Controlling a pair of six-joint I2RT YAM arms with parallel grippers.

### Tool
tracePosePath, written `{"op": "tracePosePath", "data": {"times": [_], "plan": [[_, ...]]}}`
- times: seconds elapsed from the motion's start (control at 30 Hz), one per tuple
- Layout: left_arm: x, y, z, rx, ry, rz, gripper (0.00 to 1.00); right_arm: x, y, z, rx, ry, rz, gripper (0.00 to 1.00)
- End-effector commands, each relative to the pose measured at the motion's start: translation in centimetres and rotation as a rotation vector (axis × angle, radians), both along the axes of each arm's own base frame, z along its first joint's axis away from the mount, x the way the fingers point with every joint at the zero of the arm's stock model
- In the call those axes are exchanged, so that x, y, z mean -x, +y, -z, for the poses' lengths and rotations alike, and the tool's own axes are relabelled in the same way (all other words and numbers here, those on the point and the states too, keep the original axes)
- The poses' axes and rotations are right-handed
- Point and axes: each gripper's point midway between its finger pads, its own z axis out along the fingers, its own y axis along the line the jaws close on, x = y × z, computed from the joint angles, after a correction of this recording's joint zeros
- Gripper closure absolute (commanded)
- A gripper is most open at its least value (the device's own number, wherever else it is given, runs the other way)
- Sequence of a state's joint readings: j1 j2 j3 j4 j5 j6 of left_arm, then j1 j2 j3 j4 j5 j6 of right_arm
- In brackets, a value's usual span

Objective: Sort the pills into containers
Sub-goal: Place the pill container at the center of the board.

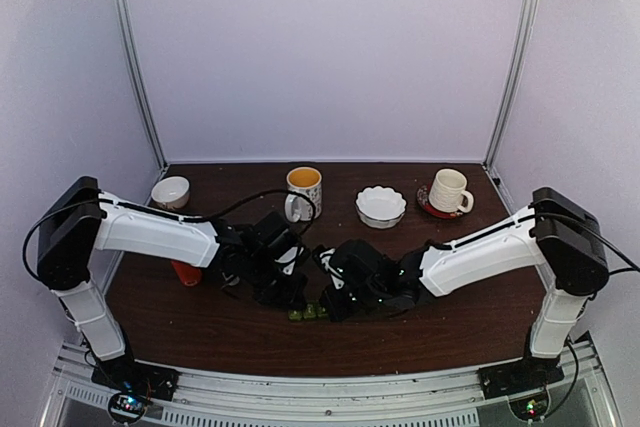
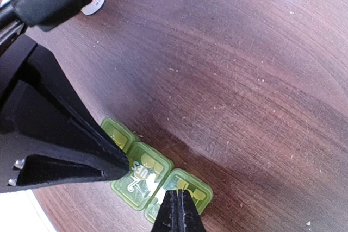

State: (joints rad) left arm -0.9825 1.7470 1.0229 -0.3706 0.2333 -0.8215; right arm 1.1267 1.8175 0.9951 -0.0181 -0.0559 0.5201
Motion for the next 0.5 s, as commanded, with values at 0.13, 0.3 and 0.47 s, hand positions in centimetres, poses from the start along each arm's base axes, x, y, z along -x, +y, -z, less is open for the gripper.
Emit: {"op": "tracePosePath", "data": {"times": [0.13,0.3,0.47], "plan": [[-0.3,0.2,0.4,-0.038,-0.004,0.027,1.00,-0.9,-1.1,-2.0,0.021,-0.061,0.025,1.00],[-0.7,-0.3,-2.8,-0.002,-0.052,0.048,1.00,-2.3,-2.1,-2.4,0.034,-0.085,0.050,1.00],[1.2,-0.1,-3.5,0.034,-0.001,0.091,1.00,-3.1,-1.5,-2.2,0.001,-0.048,0.021,1.00]]}}
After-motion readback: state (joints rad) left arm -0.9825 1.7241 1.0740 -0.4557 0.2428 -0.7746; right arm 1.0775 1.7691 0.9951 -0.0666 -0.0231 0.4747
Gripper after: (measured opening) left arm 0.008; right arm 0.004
